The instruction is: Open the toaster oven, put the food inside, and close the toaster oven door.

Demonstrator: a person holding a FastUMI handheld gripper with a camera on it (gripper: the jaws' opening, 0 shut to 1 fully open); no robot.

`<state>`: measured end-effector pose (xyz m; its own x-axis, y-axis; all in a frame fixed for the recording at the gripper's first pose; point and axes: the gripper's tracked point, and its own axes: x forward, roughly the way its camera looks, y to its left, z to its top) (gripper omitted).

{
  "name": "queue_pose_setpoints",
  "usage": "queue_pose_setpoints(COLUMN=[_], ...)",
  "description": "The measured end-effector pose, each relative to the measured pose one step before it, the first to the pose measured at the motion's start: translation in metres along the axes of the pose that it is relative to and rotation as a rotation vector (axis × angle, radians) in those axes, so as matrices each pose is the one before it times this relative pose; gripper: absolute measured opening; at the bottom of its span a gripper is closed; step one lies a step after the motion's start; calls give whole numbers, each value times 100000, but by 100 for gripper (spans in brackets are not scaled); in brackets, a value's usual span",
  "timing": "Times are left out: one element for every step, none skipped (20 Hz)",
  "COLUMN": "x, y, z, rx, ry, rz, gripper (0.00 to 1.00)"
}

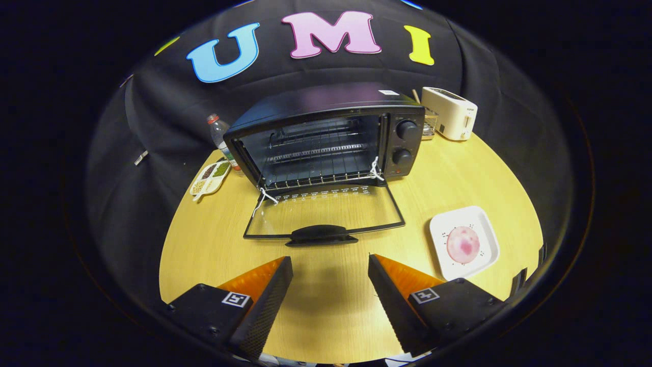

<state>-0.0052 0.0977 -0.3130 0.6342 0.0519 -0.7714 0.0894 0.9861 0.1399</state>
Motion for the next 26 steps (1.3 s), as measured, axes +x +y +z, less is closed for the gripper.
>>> queue_pose_setpoints(x=[-807,-820,-886,-989,-919,-891,-830,-905,-494,-251,-32,116,425,701,909,1138,1165,1033,1410,1182,1202,1089,1147,717,682,491], y=[-730,-784,-954,-1188,-1326,-1403,-1499,-1939,-2359,-2634,-2599,-2238,-2021,-1387,-1378,-1439,-1190,-1123,-1094,-725,-536,-520,-494,-742,-479,-19], z=[370,442,760,883,953,748,775,911,914,499,159,-136,-282,-340,-351,-569,-420,-352,-547,-480,-347,-143,-156,-47,-296,14], rx=[-447,-189,-81,247,757,1566,2645,2252,503,-1895,-3176,-1877,25,1225,2160,1127,-772,-1567,-608,280,1032,1300,841,-352,-745,-285], ry=[-1324,-1190,-1563,-1724,-1411,-598,12,-444,-473,678,1712,2981,3496,3482,4060,4705,3849,3273,3945,4264,3561,3374,3225,1437,1449,1772], rz=[474,1211,2028,2136,2537,3117,2742,1051,-764,-2374,-1825,-1389,5,1992,1655,832,487,403,-460,280,978,321,-384,-1661,-985,-364], gripper=[98,98,98,98,98,98,98,98,97,96,95,95,95,95,95,88,87,87,83,76,76,76,76,76,75,69])
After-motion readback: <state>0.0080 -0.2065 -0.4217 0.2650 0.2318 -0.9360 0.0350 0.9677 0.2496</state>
